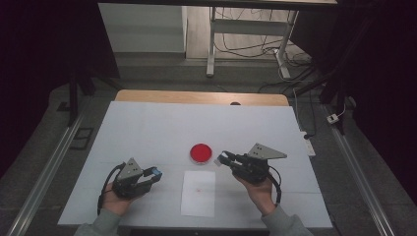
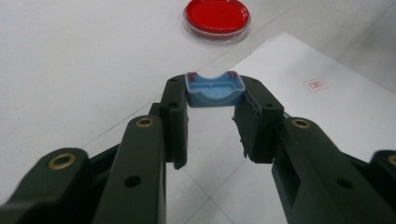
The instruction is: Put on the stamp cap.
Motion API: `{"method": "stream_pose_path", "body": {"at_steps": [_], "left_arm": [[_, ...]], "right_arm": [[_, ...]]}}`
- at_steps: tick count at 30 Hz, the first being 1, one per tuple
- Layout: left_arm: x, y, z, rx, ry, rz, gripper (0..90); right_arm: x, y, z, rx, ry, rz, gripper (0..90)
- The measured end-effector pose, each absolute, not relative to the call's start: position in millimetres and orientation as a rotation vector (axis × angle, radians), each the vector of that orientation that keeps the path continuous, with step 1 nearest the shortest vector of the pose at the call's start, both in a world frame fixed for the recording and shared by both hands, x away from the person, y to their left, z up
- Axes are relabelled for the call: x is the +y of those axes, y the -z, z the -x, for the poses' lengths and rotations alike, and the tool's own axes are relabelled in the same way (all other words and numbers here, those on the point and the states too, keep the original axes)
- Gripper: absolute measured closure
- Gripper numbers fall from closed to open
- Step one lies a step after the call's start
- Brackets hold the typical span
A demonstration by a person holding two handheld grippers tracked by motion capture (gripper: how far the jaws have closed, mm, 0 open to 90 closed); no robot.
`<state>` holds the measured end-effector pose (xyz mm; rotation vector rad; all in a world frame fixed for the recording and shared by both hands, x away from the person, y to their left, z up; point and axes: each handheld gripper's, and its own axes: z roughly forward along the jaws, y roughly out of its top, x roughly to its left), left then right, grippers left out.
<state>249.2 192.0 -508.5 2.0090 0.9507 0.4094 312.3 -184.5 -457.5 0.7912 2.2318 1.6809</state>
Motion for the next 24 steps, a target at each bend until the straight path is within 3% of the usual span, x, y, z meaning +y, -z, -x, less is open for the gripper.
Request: {"method": "stream_pose_path", "body": {"at_steps": [24], "left_arm": [[175, 504, -251, 0.907, -0.404, -2.02, 65.4]], "right_arm": [[-183, 457, -312, 2.228, -1.691, -0.789, 75.2]]}}
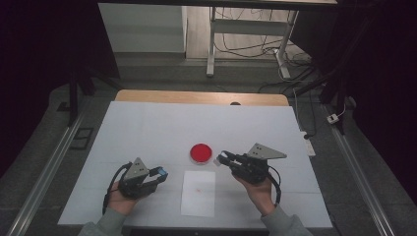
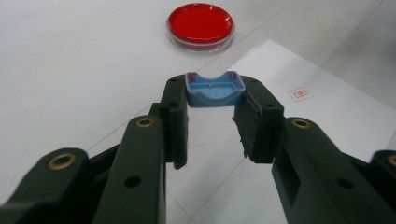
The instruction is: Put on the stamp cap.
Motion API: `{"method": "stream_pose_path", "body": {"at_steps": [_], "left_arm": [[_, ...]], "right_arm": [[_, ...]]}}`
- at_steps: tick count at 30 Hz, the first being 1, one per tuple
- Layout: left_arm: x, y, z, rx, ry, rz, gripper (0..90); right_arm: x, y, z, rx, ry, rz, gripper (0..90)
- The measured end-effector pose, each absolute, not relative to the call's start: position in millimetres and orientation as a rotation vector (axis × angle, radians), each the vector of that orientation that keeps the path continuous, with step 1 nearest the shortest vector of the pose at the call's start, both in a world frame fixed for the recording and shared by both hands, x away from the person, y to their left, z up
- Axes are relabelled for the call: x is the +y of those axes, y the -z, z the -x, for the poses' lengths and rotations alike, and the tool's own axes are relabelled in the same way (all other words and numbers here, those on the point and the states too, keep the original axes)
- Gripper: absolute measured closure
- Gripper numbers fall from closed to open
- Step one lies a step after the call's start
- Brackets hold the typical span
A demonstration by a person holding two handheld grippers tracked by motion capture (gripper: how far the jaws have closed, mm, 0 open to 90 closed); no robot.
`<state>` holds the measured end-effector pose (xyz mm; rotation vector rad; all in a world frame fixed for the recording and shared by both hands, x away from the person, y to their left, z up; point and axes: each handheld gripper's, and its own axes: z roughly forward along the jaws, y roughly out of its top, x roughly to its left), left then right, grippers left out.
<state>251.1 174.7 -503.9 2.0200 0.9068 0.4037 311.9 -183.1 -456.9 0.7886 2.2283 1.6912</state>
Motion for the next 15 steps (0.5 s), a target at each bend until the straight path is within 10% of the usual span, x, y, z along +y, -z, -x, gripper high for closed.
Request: {"method": "stream_pose_path", "body": {"at_steps": [15], "left_arm": [[156, 502, -255, 0.865, -0.392, -2.043, 65.3]], "right_arm": [[-180, 456, -310, 2.233, -1.697, -0.778, 75.1]]}}
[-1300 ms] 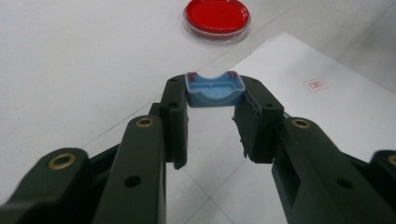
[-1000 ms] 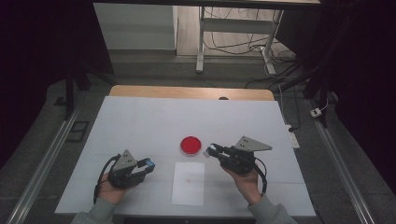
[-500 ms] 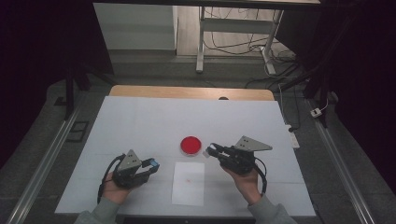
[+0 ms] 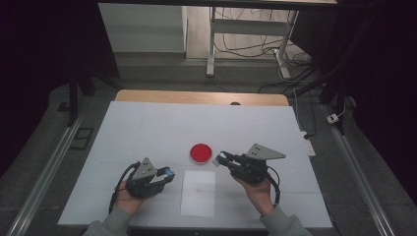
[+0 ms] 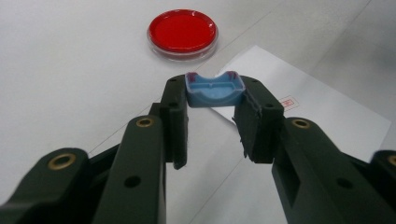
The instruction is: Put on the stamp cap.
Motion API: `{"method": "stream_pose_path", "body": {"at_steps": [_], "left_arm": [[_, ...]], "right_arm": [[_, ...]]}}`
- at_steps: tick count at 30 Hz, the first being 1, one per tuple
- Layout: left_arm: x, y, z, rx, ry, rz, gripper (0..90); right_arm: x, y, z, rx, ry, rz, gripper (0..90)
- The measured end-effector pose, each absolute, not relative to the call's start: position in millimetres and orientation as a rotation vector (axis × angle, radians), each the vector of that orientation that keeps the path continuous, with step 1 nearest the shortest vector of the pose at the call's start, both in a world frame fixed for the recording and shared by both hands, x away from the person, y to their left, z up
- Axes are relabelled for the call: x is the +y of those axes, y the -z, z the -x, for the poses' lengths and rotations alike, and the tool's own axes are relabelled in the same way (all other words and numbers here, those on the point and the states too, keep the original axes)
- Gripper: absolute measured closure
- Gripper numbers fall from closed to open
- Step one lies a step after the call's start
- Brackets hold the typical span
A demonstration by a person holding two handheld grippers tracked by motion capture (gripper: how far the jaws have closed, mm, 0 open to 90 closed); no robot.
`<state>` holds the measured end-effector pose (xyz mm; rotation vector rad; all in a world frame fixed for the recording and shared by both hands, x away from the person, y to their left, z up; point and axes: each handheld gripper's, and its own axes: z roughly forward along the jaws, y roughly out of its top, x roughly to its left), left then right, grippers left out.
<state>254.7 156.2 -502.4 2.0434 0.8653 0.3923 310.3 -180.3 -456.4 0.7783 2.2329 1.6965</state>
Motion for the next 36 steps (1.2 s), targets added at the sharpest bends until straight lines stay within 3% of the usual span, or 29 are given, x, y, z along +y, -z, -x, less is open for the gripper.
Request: {"method": "stream_pose_path", "body": {"at_steps": [36], "left_arm": [[130, 506, -261, 0.818, -0.368, -2.078, 65.3]], "right_arm": [[-176, 459, -309, 2.24, -1.716, -0.789, 75.0]]}}
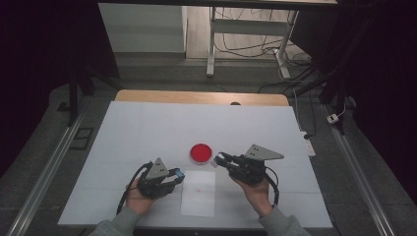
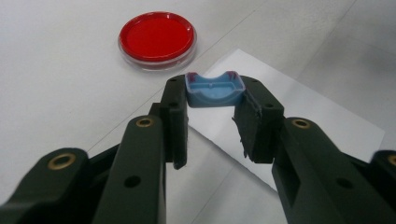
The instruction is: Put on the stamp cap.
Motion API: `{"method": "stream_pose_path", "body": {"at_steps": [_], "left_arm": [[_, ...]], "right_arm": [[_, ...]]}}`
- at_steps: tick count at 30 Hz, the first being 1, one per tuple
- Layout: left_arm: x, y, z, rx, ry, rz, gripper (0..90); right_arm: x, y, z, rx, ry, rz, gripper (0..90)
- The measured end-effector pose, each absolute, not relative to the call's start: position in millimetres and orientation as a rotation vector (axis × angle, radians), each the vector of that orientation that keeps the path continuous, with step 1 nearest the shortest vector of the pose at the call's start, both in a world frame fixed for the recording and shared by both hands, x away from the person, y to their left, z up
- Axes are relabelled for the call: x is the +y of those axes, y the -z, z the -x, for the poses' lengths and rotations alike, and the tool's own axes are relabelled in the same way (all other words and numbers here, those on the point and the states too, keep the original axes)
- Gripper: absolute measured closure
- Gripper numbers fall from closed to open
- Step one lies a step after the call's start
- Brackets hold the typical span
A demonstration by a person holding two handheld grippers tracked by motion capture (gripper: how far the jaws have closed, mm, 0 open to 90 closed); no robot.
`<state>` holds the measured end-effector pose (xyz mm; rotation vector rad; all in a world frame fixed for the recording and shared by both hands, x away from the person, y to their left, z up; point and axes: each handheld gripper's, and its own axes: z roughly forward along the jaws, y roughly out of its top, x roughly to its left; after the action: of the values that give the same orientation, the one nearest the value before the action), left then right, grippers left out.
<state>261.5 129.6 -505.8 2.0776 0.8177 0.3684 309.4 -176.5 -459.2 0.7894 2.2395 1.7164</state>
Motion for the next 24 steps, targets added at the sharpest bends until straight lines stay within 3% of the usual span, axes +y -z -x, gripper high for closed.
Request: {"method": "stream_pose_path", "body": {"at_steps": [24], "left_arm": [[96, 505, -271, 0.757, -0.348, -2.099, 65.3]], "right_arm": [[-173, 460, -308, 2.248, -1.72, -0.782, 75.0]]}}
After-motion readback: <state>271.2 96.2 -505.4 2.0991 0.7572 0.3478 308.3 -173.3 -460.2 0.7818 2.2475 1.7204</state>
